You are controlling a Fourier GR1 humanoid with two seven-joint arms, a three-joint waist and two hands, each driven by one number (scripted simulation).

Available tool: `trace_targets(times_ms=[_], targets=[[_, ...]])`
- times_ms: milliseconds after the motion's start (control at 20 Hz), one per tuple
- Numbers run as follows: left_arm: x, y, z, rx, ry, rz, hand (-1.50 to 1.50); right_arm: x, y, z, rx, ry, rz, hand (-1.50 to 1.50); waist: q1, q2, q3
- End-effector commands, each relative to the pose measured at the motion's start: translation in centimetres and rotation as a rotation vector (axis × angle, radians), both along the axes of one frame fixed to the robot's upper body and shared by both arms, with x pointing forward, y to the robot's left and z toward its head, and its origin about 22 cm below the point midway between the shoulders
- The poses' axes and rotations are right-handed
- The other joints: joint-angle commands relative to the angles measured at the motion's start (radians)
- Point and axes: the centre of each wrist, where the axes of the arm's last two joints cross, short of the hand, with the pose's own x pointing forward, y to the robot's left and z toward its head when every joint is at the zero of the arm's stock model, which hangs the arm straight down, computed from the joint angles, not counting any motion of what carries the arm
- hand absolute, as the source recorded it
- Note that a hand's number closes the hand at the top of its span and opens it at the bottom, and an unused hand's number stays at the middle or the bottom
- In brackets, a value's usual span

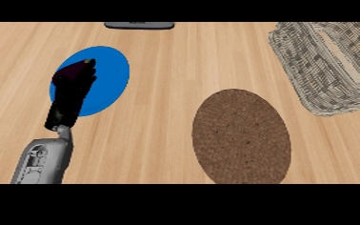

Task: Pick the pear from the placemat and place it in the basket

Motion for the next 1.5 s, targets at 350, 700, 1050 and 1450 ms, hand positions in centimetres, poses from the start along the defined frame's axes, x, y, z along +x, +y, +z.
trace_targets(times_ms=[350,700,1050,1450], targets=[[0.4,0.3,0.4,-0.014,-0.005,-0.005,0.00,0.2,-2.5,-6.9,0.233,0.094,-0.059,1.50,0.008,0.007,0.001],[0.0,-0.4,0.5,-0.007,-0.027,-0.009,0.00,-0.3,-3.7,-7.4,0.318,-0.021,-0.014,-1.50,0.019,0.009,0.002],[0.4,0.6,0.3,0.002,-0.003,-0.004,0.00,-1.1,-5.2,-6.4,0.434,-0.298,-0.086,-1.50,0.004,0.004,0.001],[0.5,-0.3,0.3,0.006,-0.016,0.010,0.00,-6.1,-12.2,-6.6,0.557,-0.384,-0.298,-1.50,0.001,0.007,0.003]])
